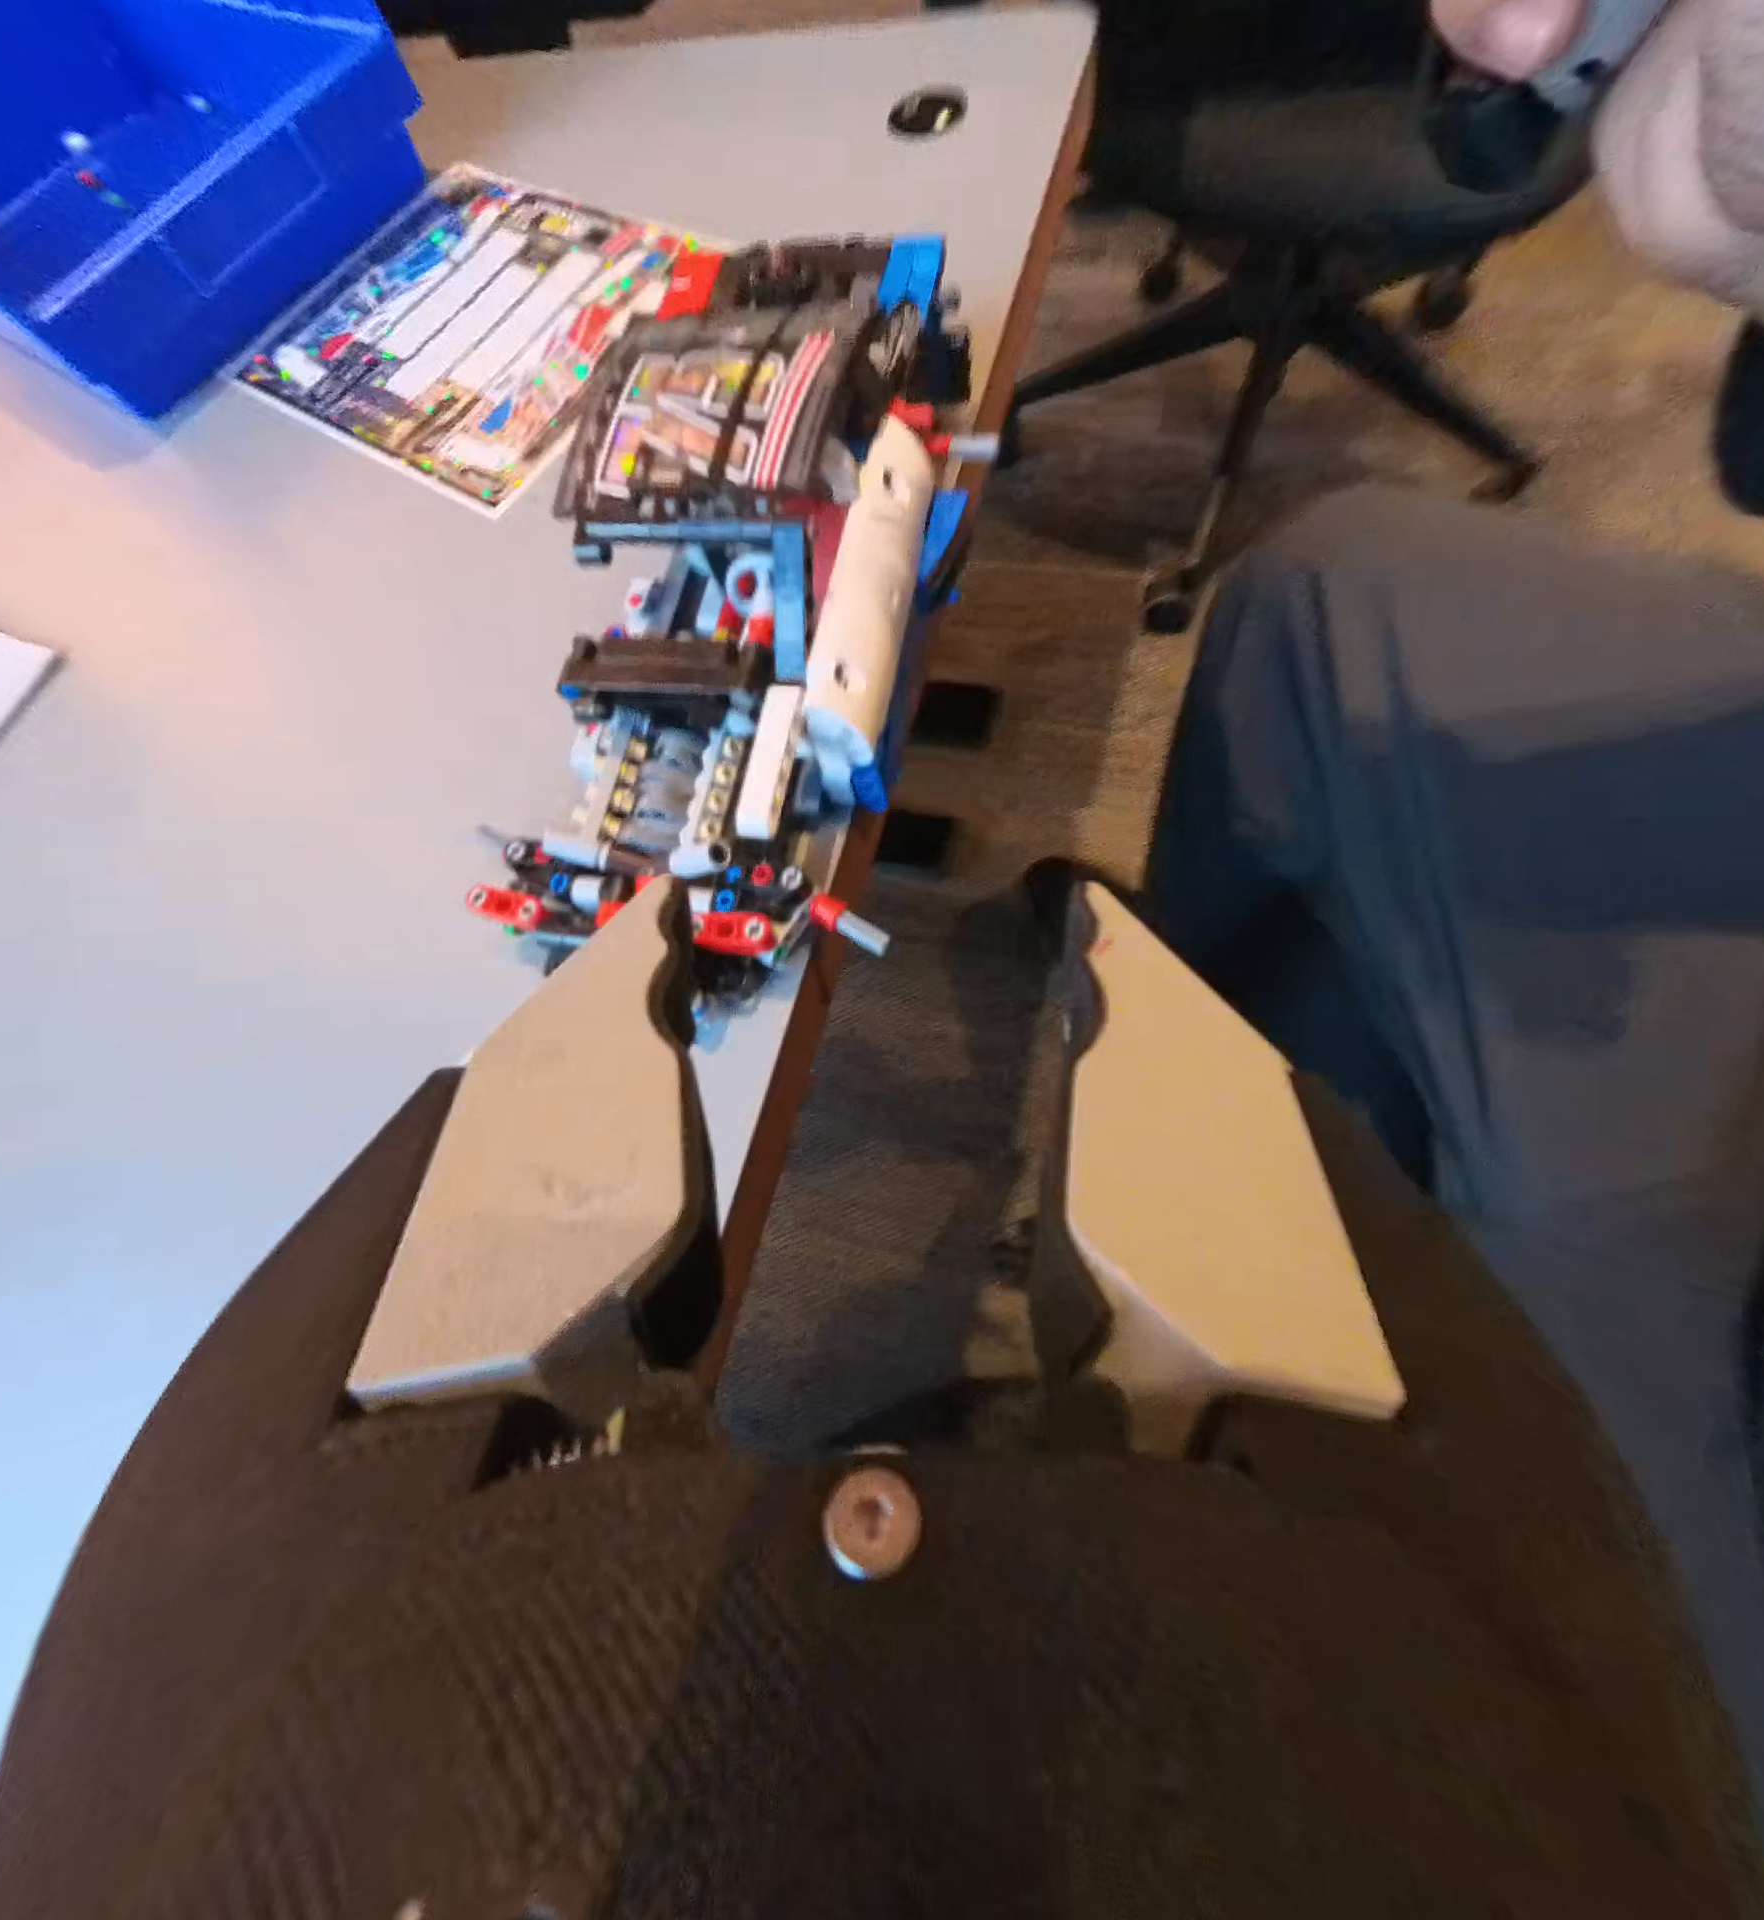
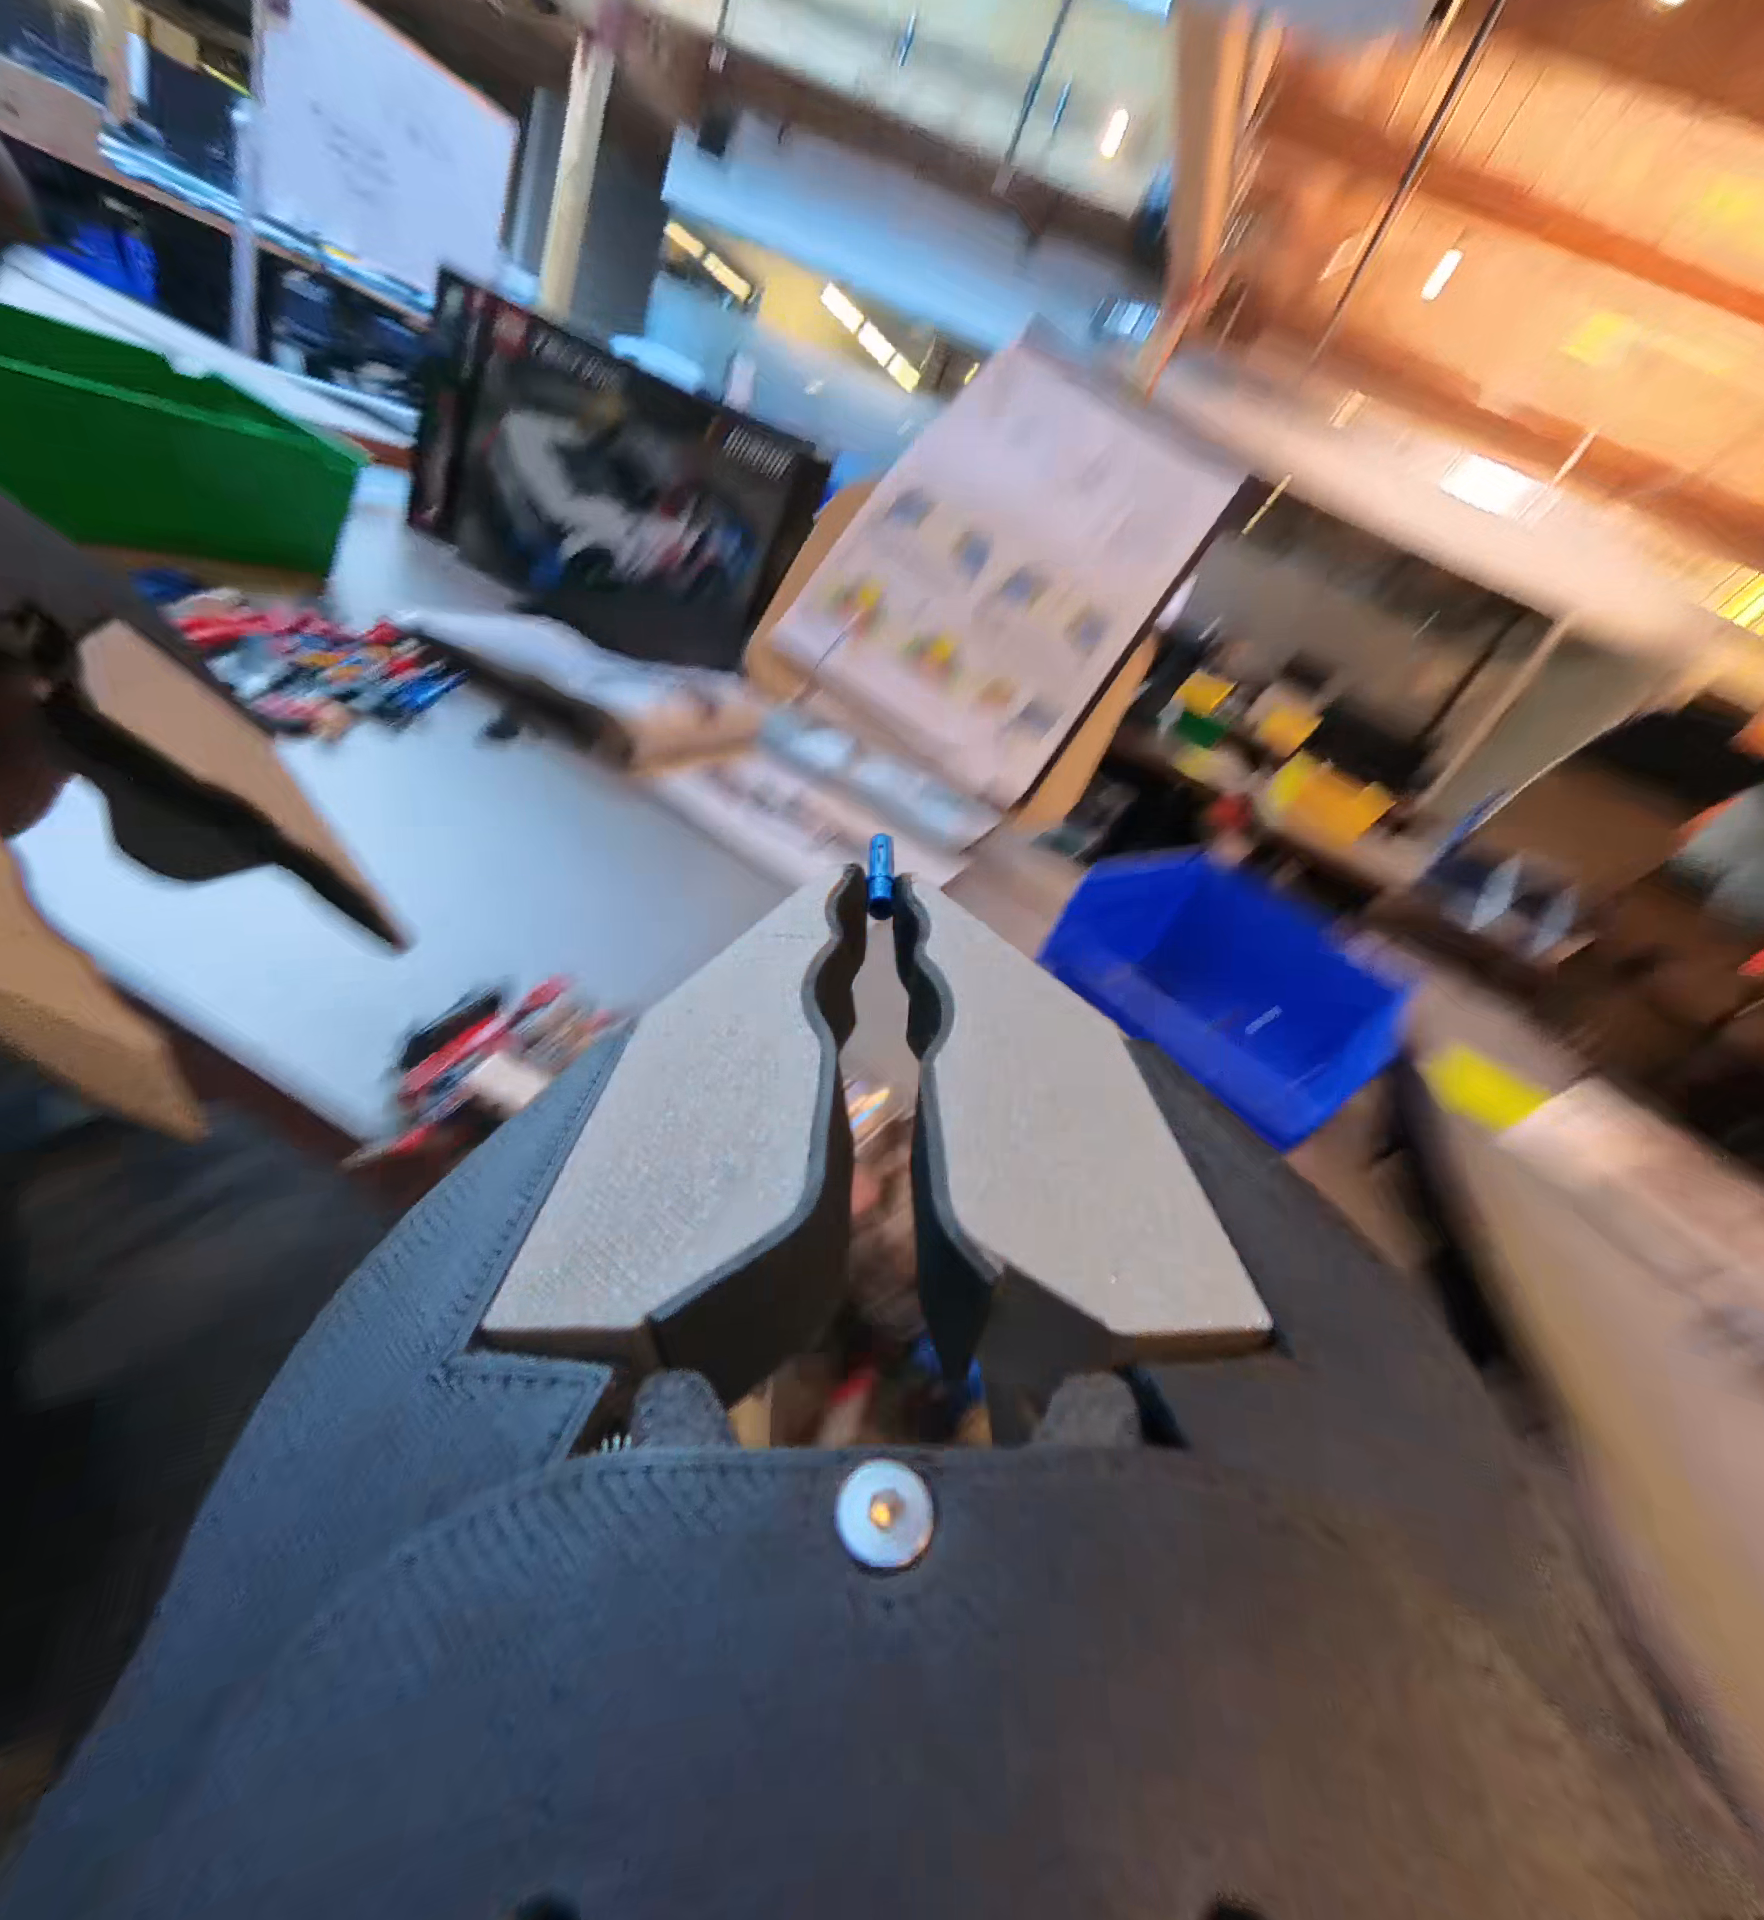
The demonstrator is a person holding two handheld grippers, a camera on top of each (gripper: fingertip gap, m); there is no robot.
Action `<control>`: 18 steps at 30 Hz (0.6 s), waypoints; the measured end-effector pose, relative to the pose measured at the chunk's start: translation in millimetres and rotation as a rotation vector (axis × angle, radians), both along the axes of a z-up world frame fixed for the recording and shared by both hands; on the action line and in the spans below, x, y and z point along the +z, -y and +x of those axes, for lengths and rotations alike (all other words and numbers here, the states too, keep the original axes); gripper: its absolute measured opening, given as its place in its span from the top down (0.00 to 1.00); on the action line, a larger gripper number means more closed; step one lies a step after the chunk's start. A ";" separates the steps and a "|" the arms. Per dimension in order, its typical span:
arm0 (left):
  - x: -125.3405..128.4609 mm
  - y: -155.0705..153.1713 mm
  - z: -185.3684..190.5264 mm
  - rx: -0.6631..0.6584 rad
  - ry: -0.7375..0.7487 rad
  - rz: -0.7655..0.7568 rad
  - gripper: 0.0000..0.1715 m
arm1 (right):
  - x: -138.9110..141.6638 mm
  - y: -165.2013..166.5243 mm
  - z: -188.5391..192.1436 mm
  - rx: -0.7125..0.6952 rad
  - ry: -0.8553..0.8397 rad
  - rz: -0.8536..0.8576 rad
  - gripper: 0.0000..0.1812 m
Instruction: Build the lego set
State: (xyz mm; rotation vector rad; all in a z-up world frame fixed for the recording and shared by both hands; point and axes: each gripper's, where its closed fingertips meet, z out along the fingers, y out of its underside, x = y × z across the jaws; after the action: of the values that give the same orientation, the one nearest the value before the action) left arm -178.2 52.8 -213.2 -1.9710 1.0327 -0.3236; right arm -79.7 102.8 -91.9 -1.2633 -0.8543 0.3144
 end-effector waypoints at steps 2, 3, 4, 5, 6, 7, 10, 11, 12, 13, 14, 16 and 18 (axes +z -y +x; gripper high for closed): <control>18.5 -1.9 2.6 -0.013 0.086 -0.014 0.59 | 48.6 5.9 7.3 -0.008 0.017 0.118 0.98; 24.8 -2.3 2.2 -0.015 0.107 0.002 0.60 | 68.7 14.9 10.4 0.013 0.005 0.169 0.98; 27.4 -1.5 1.7 -0.016 0.115 0.015 0.61 | 80.5 26.9 13.4 0.040 -0.022 0.203 0.98; 26.2 0.7 1.0 -0.020 0.107 0.020 0.60 | 81.9 39.0 17.5 0.058 -0.070 0.211 0.99; 22.6 3.0 -0.8 -0.025 0.086 0.024 0.60 | 72.8 50.3 20.7 0.070 -0.142 0.196 0.99; 18.1 3.5 -3.9 -0.024 0.056 0.033 0.60 | 52.4 59.7 21.6 0.089 -0.222 0.160 0.99; 4.7 -2.4 -15.8 -0.014 -0.026 0.029 0.59 | -62.8 63.1 6.6 0.035 -0.258 -0.077 0.98; 2.5 -6.4 -17.4 -0.014 -0.027 0.005 0.58 | -101.3 63.3 2.3 -0.013 -0.195 -0.129 0.99; 2.3 -11.0 -17.3 -0.020 -0.016 -0.023 0.56 | -129.4 64.6 -0.5 -0.046 -0.141 -0.153 0.98; 3.1 -16.6 -16.5 -0.028 -0.004 -0.051 0.55 | -147.0 63.7 -1.5 -0.073 -0.104 -0.160 0.98; 4.8 -24.2 -15.9 -0.032 0.001 -0.072 0.51 | -157.4 60.2 -2.1 -0.092 -0.073 -0.161 0.98; 8.3 -41.9 -13.4 -0.042 -0.001 -0.103 0.46 | -164.3 52.5 -5.5 -0.103 -0.037 -0.161 0.98; 11.1 -60.3 -8.9 -0.044 0.000 -0.131 0.43 | -169.3 44.5 -13.3 -0.093 -0.026 -0.173 0.98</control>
State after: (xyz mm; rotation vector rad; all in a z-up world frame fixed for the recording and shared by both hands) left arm -187.1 113.1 -202.1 -2.0666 1.0797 -0.4247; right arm -93.0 58.3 -261.1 -1.4518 -0.7554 0.3350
